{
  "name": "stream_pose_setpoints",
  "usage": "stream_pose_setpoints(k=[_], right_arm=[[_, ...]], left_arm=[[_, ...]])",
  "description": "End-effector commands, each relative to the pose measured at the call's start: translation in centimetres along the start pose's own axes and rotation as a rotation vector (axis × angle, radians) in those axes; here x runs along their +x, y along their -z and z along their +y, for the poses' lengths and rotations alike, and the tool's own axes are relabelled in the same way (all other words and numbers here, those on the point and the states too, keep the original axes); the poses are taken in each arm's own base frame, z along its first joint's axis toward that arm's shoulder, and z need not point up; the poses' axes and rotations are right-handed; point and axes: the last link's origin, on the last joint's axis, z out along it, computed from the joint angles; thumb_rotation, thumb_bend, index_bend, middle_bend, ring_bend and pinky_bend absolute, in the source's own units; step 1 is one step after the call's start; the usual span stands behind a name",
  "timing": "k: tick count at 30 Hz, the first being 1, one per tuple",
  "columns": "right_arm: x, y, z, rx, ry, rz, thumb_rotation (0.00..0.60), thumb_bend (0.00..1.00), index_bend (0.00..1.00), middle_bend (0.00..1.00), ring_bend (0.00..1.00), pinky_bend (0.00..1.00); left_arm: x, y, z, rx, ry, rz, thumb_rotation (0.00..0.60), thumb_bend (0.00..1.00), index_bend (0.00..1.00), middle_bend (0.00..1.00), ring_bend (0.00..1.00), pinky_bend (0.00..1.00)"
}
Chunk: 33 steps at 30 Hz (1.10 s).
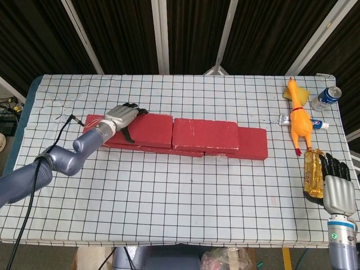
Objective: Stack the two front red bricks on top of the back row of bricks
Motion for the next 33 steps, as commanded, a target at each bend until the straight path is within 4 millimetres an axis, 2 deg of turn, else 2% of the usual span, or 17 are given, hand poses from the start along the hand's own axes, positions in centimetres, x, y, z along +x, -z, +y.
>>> stream_pose_setpoints(k=[1,24,33], right_arm=[[0.0,0.05,0.03,-0.001,-0.001,-0.001,0.6,0.16,0.05,0.0,0.0,0.0],[-0.04,-0.02,0.01,-0.001,-0.004,-0.006,0.6,0.16,0.05,0.0,0.0,0.0],[-0.02,-0.04,0.01,-0.002,-0.003,-0.007,0.6,0.16,0.05,0.0,0.0,0.0]], left_arm=[[-0.08,-0.11,0.13,-0.001,-0.002,-0.002,0.6,0.01,0.28,0.24,0.0,0.0],[-0.37,-0.39,0.35,0.005,-0.009,-0.005,0.6,0.01,0.27,0.23,0.0,0.0],[-0.39,-0.52,0.33,0.011,-0.007,-0.001,0.6,0.01,0.24,0.18,0.0,0.0]])
